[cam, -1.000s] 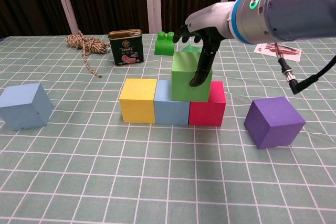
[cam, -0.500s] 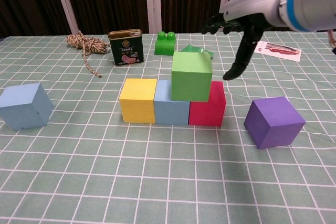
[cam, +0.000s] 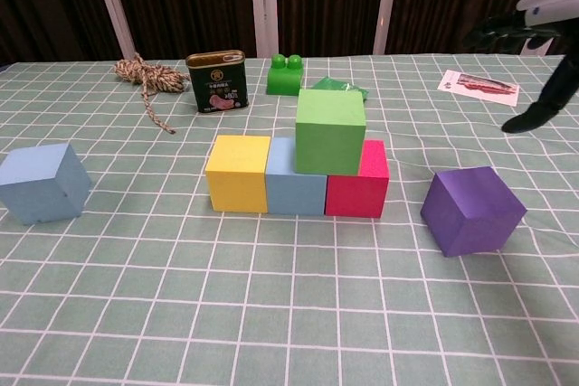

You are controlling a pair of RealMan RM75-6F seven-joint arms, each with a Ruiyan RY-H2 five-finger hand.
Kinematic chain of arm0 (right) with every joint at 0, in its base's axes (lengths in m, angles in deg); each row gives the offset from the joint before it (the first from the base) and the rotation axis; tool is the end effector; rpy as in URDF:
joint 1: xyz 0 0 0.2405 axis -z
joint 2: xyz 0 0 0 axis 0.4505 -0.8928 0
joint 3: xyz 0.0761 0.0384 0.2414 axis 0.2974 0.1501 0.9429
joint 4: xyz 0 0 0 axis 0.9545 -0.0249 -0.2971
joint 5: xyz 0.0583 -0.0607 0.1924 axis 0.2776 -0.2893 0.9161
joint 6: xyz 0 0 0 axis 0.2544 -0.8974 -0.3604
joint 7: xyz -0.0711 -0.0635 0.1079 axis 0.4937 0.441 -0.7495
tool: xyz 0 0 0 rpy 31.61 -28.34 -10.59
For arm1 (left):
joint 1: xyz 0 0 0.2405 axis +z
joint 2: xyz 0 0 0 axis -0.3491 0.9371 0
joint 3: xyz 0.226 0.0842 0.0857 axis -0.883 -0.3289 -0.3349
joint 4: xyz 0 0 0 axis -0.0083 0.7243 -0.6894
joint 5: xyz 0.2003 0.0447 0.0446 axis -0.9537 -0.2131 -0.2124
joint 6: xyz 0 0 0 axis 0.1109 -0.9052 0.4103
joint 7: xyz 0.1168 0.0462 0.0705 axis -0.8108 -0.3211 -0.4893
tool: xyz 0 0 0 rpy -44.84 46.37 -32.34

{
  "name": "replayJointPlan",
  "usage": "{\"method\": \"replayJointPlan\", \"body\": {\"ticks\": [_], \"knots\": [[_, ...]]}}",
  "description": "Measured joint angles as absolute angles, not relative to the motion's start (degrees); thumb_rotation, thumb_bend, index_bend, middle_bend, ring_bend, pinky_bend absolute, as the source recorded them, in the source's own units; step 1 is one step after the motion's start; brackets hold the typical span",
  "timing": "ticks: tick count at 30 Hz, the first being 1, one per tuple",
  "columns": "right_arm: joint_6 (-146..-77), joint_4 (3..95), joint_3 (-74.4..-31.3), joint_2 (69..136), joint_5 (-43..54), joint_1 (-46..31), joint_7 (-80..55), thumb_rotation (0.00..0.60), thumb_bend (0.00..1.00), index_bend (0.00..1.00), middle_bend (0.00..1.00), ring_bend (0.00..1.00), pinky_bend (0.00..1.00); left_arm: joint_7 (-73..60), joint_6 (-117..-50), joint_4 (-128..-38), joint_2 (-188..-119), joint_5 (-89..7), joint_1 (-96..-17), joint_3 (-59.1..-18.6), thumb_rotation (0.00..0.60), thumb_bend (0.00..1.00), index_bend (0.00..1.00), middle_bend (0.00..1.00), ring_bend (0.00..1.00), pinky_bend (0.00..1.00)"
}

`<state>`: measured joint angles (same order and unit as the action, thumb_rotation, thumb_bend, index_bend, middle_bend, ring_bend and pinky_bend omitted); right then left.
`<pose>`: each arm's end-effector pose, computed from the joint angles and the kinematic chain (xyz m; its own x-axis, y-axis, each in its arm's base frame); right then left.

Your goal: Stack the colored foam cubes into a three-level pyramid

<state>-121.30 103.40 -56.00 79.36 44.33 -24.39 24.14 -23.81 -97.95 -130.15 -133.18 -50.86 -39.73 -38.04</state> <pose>-0.1211 -0.2929 0.1104 0.3835 -0.3815 0.8411 -0.9147 -0.0310 0.4030 -0.1834 0.2419 0.1395 0.2365 0.0495 0.9704 0.9676 -0.1032 -0.2305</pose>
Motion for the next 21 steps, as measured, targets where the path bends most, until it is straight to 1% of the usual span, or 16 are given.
{"method": "replayJointPlan", "body": {"ticks": [8,11,16,21], "knots": [[-122.33,100.49,-61.00,76.51,29.12,-14.68,15.58,0.600,0.24,0.00,0.00,0.00,0.00,-25.67,-97.78,-129.91,-134.61,-50.05,-40.17,-38.12,0.600,0.06,0.04,0.09,0.01,0.03],[-123.46,99.17,-62.62,75.57,23.83,-11.07,12.74,0.600,0.24,0.00,0.00,0.00,0.00,-26.25,-97.74,-130.24,-135.10,-49.39,-40.32,-38.10,0.600,0.06,0.04,0.11,0.01,0.03],[-124.51,97.28,-63.98,74.61,17.93,-6.74,8.00,0.600,0.24,0.00,0.00,0.00,0.00,-29.50,-97.58,-131.16,-136.08,-47.58,-40.97,-38.02,0.600,0.06,0.05,0.18,0.02,0.05],[-123.20,96.21,-64.22,73.89,14.57,-4.55,4.34,0.600,0.24,0.00,0.00,0.00,0.00,-35.84,-97.93,-132.20,-137.66,-43.10,-42.26,-37.48,0.600,0.07,0.05,0.19,0.02,0.05]]}}
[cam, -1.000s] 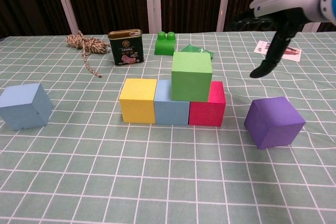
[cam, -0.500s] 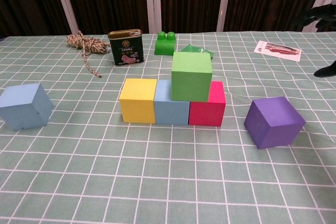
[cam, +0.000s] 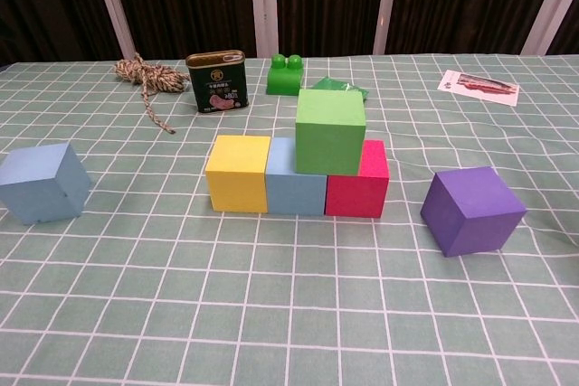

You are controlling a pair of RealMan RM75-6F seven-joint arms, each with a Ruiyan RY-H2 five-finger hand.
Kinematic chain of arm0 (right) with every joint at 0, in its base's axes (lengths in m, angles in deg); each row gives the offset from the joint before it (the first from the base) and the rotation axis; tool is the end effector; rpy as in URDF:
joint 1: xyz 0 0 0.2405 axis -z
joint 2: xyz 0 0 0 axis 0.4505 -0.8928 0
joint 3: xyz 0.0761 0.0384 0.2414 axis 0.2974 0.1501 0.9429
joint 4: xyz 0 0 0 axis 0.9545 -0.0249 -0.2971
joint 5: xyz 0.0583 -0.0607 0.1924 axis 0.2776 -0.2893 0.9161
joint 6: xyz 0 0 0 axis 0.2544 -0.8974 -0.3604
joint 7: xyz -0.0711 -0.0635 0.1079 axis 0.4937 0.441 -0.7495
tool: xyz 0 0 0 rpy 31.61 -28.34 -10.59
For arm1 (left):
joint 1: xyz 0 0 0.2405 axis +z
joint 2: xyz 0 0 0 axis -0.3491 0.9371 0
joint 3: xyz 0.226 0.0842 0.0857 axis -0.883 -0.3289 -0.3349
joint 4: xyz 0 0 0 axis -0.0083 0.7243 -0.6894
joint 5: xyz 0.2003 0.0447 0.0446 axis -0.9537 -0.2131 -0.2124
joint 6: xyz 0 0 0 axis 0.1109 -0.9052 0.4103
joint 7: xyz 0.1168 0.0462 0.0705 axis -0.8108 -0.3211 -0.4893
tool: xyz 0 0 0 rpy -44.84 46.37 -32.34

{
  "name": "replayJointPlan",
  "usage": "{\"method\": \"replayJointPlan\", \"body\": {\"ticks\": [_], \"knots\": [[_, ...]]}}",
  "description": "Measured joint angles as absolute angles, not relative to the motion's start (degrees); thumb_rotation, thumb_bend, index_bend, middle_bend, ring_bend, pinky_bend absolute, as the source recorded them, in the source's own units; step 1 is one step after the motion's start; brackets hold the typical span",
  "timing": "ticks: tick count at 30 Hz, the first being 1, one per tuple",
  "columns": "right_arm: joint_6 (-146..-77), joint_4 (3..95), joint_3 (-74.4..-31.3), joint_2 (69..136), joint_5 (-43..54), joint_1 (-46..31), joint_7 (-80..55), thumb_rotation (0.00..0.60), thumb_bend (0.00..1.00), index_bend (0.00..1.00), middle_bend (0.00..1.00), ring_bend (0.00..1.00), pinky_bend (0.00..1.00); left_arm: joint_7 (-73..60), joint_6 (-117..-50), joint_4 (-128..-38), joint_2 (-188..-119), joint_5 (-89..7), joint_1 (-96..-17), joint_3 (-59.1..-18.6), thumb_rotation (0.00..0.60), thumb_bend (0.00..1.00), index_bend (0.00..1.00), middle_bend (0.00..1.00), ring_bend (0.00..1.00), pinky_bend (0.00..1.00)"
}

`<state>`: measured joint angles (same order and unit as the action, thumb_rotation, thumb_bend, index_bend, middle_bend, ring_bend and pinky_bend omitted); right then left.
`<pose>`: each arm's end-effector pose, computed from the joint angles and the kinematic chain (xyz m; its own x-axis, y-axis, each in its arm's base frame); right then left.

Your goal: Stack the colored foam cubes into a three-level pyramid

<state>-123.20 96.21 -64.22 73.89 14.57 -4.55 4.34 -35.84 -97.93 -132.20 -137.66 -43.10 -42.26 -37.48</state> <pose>-0.2081 -0.2524 0.1486 0.3049 -0.2417 0.9212 -0.9458 0.0369 0.3228 -0.1740 0.2457 0.1172 0.3159 0.1067 0.9428 0.9486 -0.0573 -0.3113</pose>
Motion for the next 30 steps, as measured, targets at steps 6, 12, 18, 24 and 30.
{"method": "replayJointPlan", "body": {"ticks": [6,12,18,24,30], "knots": [[-121.31,96.15,-63.16,72.35,12.09,-3.08,0.49,0.600,0.24,0.00,0.00,0.00,0.00,-44.76,-99.44,-131.43,-141.03,-34.46,-44.66,-36.17,0.600,0.07,0.05,0.19,0.02,0.06],[-119.58,96.22,-62.18,71.74,10.62,-2.30,-1.44,0.600,0.24,0.00,0.00,0.00,0.00,-50.55,-101.66,-128.45,-145.13,-26.97,-46.91,-34.79,0.600,0.10,0.05,0.22,0.03,0.06],[-118.65,96.54,-61.11,71.24,9.12,-1.44,-3.40,0.600,0.24,0.00,0.00,0.00,0.00,-53.09,-103.78,-124.80,-149.57,-21.34,-48.35,-33.78,0.600,0.11,0.06,0.24,0.03,0.06],[-118.14,96.91,-60.11,70.69,8.26,-0.69,-4.99,0.600,0.24,0.00,0.00,0.00,0.00,-54.14,-104.45,-121.75,-152.28,-19.06,-49.35,-33.71,0.600,0.11,0.07,0.25,0.03,0.06],[-116.90,96.82,-59.35,70.40,8.14,-0.16,-5.65,0.600,0.24,0.00,0.00,0.00,0.00,-54.53,-103.02,-118.57,-153.82,-17.29,-50.81,-33.20,0.600,0.11,0.07,0.27,0.03,0.06]]}}
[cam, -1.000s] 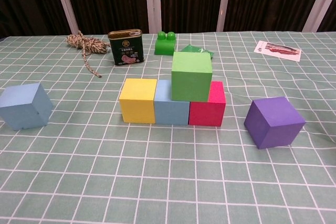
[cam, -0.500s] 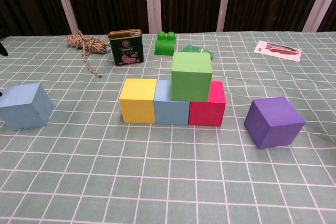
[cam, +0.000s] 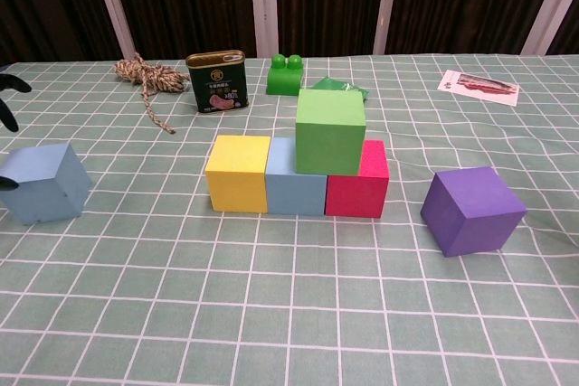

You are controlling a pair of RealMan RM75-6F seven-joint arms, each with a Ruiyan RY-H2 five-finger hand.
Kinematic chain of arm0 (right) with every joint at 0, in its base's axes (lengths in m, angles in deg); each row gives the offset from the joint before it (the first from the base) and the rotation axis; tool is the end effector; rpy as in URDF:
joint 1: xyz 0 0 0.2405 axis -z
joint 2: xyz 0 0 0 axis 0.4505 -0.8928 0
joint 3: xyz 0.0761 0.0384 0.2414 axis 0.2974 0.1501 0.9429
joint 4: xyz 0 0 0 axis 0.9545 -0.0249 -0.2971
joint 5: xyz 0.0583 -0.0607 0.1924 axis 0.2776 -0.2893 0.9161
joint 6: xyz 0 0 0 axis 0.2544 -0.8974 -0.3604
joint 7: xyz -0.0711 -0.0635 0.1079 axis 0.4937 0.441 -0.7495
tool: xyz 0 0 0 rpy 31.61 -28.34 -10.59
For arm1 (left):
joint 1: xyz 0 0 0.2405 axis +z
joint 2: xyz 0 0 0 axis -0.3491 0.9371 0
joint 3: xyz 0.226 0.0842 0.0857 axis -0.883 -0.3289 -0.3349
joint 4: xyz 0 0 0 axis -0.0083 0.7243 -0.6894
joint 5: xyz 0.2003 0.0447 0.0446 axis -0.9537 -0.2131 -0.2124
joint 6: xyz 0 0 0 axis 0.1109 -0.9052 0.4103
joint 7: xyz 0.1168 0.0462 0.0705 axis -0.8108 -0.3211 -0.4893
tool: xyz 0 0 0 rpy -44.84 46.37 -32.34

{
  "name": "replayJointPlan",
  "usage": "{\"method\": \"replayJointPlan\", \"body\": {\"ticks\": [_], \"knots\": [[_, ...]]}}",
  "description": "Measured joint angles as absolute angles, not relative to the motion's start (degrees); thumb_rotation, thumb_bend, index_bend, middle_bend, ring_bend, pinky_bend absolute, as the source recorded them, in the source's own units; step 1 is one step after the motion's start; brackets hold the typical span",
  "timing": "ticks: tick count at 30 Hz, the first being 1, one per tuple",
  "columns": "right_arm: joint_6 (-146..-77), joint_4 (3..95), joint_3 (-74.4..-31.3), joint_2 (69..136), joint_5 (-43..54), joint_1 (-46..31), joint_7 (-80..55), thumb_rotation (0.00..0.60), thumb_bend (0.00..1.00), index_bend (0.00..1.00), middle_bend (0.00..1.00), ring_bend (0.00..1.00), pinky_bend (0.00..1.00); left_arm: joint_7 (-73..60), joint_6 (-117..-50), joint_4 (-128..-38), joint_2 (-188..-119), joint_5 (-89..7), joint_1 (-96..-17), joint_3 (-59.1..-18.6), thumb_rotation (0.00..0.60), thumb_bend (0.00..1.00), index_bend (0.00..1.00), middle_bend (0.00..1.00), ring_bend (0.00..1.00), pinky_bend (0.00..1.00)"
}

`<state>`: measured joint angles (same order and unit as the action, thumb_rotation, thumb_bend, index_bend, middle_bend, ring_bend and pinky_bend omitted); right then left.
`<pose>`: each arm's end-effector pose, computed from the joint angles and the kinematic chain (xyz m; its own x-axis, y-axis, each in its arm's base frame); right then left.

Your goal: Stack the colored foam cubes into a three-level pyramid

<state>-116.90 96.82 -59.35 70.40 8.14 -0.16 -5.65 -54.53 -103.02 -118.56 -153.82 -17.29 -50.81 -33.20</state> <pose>-0.1994 -0.2509 0.1576 0.1664 -0.2526 0.9532 -0.9853 -0.0053 0.1706 -0.2016 0.2849 0.0546 0.4627 0.2404 0.8533 0.8350 0.2051 -0.5106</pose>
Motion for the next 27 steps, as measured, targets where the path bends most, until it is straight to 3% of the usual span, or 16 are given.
{"method": "replayJointPlan", "body": {"ticks": [27], "knots": [[-114.85,95.73,-57.48,72.28,10.63,0.91,-2.76,0.600,0.24,0.00,0.00,0.00,0.00,-53.07,-95.85,-114.20,-153.03,-11.77,-53.94,-33.18,0.600,0.27,0.07,0.27,0.03,0.06]]}}
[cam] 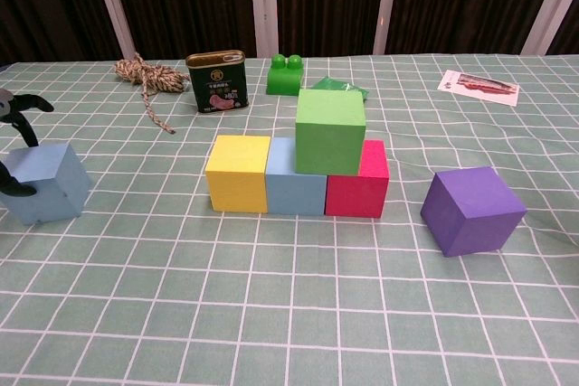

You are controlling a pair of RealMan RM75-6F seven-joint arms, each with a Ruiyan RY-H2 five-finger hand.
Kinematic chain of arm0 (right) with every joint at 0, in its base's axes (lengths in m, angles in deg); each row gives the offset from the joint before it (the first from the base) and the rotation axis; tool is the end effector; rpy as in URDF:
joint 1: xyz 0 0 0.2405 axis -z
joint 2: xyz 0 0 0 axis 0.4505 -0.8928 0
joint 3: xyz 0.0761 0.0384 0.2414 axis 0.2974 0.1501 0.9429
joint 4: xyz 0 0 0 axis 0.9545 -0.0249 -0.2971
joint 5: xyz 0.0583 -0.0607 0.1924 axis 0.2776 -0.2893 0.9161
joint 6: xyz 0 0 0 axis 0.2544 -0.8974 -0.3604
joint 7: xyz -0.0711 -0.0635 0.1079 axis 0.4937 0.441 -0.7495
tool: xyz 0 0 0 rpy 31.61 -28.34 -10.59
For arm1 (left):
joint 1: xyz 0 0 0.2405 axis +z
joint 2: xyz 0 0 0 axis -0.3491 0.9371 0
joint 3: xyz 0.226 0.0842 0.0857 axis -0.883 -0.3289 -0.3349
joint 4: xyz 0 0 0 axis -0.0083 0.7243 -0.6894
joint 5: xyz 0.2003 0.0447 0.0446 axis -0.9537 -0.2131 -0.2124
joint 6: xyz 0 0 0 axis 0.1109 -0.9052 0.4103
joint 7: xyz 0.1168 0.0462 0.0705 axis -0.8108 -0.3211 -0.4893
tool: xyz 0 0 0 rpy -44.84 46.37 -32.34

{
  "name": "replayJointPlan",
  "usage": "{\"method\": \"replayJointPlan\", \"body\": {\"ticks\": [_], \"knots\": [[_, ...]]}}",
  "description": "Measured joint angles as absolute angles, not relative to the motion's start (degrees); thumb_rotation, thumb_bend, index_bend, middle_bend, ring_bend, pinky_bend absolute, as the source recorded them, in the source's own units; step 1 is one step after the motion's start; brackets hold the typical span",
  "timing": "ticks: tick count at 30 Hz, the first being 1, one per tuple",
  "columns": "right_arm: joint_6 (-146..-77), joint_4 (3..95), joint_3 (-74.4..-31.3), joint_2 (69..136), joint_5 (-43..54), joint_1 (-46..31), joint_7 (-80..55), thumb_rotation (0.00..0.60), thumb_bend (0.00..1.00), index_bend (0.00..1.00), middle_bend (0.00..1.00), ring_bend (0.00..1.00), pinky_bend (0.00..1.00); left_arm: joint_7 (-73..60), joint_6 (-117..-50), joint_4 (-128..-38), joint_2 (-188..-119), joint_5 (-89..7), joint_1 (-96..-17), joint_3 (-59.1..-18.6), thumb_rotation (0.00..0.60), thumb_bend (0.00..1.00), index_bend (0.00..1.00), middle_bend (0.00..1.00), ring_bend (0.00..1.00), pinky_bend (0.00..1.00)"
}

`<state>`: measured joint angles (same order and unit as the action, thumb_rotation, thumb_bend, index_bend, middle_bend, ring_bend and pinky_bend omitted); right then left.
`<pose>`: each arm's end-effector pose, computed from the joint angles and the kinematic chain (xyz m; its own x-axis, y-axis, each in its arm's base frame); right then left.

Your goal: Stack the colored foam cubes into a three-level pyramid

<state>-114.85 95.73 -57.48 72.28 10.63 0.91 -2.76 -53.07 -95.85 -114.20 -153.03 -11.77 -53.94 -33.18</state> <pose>-0.2058 -0.2526 0.1487 0.1751 -0.2751 0.9453 -0.9818 0.0230 0.1886 -0.2110 0.3015 0.0443 0.4524 0.3197 0.8325 0.8323 0.1838 -0.5229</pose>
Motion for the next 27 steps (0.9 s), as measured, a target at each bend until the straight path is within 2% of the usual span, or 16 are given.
{"method": "replayJointPlan", "body": {"ticks": [14,27], "knots": [[-115.01,95.81,-57.29,73.22,10.50,1.34,-0.96,0.600,0.24,0.00,0.00,0.00,0.00,-52.19,-95.15,-113.67,-152.26,-11.58,-54.44,-34.11,0.600,0.29,0.08,0.36,0.03,0.06],[-115.05,96.25,-56.90,73.30,9.91,1.91,-0.71,0.600,0.24,0.00,0.00,0.00,0.00,-50.75,-94.79,-114.66,-151.63,-15.20,-54.75,-35.32,0.600,0.31,0.08,0.36,0.04,0.06]]}}
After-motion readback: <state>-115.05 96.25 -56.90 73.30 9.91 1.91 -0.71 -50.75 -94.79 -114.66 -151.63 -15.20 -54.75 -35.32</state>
